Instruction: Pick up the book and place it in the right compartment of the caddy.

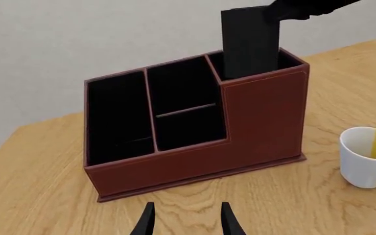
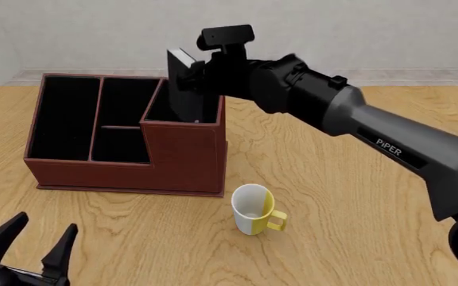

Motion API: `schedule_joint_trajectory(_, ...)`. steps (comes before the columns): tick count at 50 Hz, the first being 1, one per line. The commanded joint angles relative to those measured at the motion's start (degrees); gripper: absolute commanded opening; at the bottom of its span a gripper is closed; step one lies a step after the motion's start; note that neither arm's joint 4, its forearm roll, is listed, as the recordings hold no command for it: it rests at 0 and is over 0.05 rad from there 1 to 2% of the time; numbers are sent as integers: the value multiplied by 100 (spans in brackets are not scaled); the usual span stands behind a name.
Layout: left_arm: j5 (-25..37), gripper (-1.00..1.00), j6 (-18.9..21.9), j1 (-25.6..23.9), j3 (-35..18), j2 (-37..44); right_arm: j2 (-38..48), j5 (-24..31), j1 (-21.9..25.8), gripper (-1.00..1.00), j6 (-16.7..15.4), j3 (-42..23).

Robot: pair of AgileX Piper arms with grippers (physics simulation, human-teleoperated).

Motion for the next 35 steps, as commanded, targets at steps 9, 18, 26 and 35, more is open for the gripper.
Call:
schedule_joint_trajectory(9,-278,100,14,30,0,315,131,-278,-30,-100,151,103)
schedule_joint_trajectory(18,-289,100,19,44,0,332,167,-385,-14,-100,174,209)
schedule_joint_trajectory(26,-314,100,29,56,0,364,203,-472,-11,-100,183,309)
schedule_joint_trajectory(35,-364,100,31,56,0,424,259,-574,2,-100,199,405)
